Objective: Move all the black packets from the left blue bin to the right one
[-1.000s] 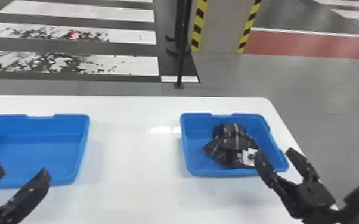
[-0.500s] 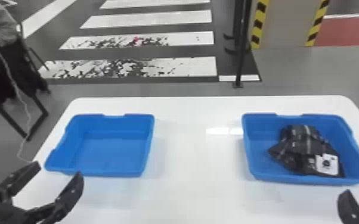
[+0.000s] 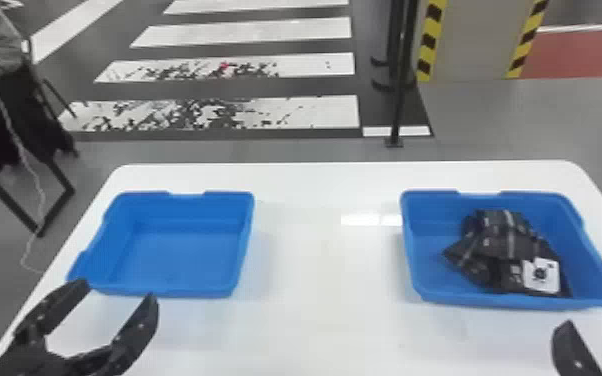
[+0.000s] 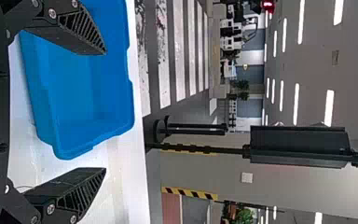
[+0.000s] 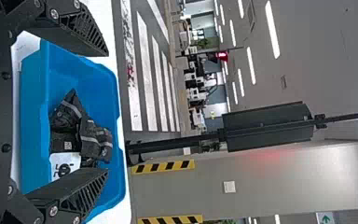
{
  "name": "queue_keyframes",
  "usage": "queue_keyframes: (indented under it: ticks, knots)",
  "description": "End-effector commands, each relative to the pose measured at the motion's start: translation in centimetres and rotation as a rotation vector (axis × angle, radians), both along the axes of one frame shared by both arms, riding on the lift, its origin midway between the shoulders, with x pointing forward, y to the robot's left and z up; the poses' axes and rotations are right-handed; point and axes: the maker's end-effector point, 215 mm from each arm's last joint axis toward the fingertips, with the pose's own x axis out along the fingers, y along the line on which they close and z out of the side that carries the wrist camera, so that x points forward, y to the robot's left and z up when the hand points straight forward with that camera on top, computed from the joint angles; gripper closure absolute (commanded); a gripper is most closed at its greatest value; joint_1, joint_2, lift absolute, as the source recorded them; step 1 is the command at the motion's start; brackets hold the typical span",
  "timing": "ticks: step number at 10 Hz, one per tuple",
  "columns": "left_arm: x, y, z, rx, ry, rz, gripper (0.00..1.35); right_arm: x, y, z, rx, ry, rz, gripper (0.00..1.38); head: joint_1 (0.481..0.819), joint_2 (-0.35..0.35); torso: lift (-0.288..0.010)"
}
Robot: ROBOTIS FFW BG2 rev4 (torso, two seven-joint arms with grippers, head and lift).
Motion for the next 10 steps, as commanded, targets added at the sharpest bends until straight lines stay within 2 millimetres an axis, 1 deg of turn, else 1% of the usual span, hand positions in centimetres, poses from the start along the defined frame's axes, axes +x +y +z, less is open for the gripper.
queue_keyframes:
  ticks: [1,4,6,10]
  knots:
    - [-0.07,0.03,-0.09,-0.006,0.002,0.004,0.16,0.09,0.11,0.05,0.002,-0.002,0.001,0.15,0.695,0.109,-0.138]
    - [-0.12,0.15,-0.33,-0.009,0.011,0.008,0.16,0.07,0.16,-0.01,0.006,-0.002,0.001,0.15,0.695,0.113,-0.138]
    - [-0.23,0.32,-0.55,-0.006,0.018,0.013,0.16,-0.02,0.11,-0.38,0.008,0.005,-0.001,0.15,0.695,0.115,-0.138]
    - [-0.58,0.68,-0.91,-0.012,0.03,0.029,0.16,0.07,0.17,-0.29,0.014,0.002,0.0,0.15,0.695,0.126,-0.138]
